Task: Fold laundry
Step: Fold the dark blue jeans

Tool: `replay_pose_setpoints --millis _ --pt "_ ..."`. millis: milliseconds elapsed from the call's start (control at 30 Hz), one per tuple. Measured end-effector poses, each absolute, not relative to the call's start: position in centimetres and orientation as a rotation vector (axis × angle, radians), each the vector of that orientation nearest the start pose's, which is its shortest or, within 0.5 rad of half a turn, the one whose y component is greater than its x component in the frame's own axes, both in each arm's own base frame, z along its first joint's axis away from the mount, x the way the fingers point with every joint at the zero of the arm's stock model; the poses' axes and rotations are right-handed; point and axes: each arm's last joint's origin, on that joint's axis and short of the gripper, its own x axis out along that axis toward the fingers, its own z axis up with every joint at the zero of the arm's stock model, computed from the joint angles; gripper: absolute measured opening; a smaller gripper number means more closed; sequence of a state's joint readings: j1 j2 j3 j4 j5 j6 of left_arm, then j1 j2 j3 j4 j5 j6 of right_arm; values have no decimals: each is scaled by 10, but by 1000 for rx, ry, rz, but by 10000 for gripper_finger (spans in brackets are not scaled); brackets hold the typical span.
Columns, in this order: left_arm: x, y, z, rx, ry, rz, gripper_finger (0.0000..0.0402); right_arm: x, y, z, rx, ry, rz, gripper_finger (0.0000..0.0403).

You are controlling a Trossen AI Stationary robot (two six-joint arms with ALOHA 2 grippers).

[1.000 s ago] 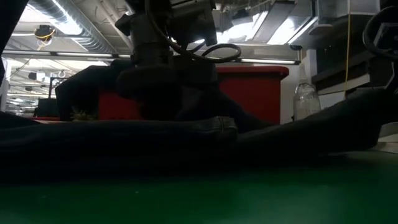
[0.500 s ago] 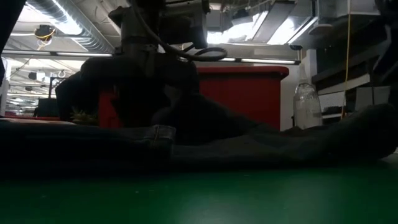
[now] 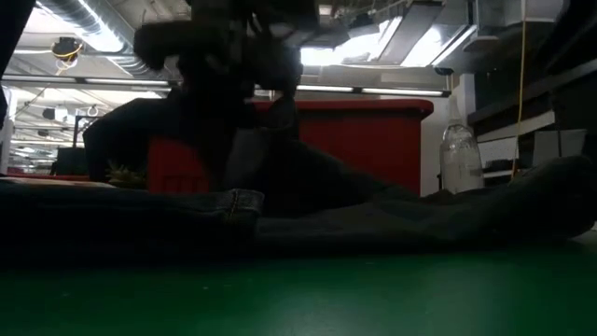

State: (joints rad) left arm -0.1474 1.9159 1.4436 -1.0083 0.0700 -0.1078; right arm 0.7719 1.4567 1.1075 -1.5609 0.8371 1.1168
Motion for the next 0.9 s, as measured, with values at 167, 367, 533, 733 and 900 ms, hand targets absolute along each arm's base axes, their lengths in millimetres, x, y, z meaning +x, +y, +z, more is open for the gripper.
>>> replay_pose_setpoints --millis 167,367,533,733,900 --pt "354 -57 219 -129 1448 -90 4 171 134 256 -426 936 -666 186" --pt "348 -61 230 -287 1447 -5 4 179 141 255 -489 885 -581 186" --pt "339 -72 230 -394 1545 -60 5 182 144 254 -491 871 -555 186" --pt "333 -87 229 -473 1602 -100 17 183 145 254 -479 864 -553 186" --pt "331 -94 229 -493 1616 -74 69 183 145 254 -479 864 -553 186"
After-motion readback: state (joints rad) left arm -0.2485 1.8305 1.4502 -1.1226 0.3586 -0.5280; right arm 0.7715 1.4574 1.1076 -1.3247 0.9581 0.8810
